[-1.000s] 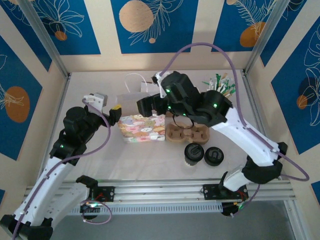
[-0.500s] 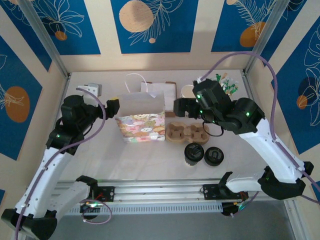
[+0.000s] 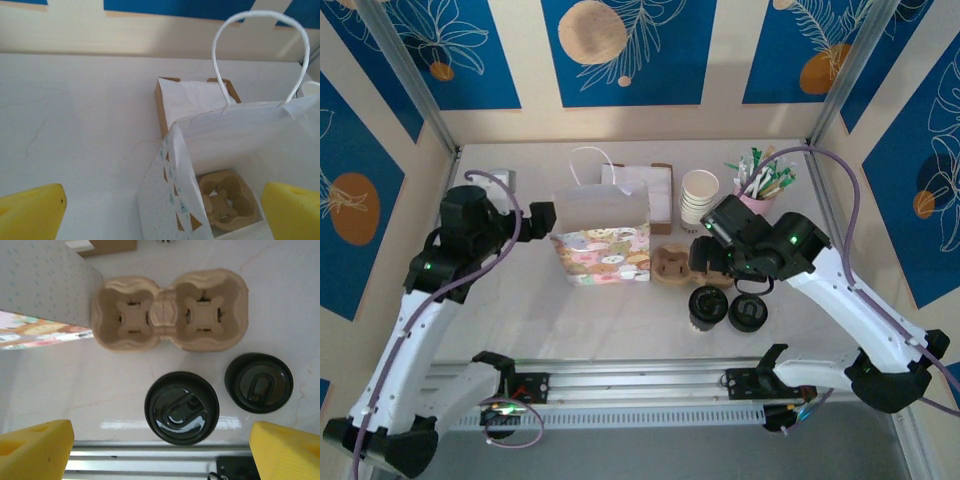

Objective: Pack the takeout coffee

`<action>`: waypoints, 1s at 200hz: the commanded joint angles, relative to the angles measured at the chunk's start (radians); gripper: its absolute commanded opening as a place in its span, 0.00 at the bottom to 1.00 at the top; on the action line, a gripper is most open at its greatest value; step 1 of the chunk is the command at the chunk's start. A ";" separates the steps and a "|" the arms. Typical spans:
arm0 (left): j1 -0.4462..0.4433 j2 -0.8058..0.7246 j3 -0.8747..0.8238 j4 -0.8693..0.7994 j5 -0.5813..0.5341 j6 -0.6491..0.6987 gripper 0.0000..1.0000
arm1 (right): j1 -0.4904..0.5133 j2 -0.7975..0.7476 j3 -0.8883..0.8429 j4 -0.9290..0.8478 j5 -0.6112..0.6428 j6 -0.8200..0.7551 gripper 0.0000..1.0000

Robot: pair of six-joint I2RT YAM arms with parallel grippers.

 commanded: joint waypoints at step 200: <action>0.141 -0.104 -0.208 0.103 -0.051 -0.117 1.00 | 0.151 0.043 -0.184 -0.107 -0.079 0.244 0.99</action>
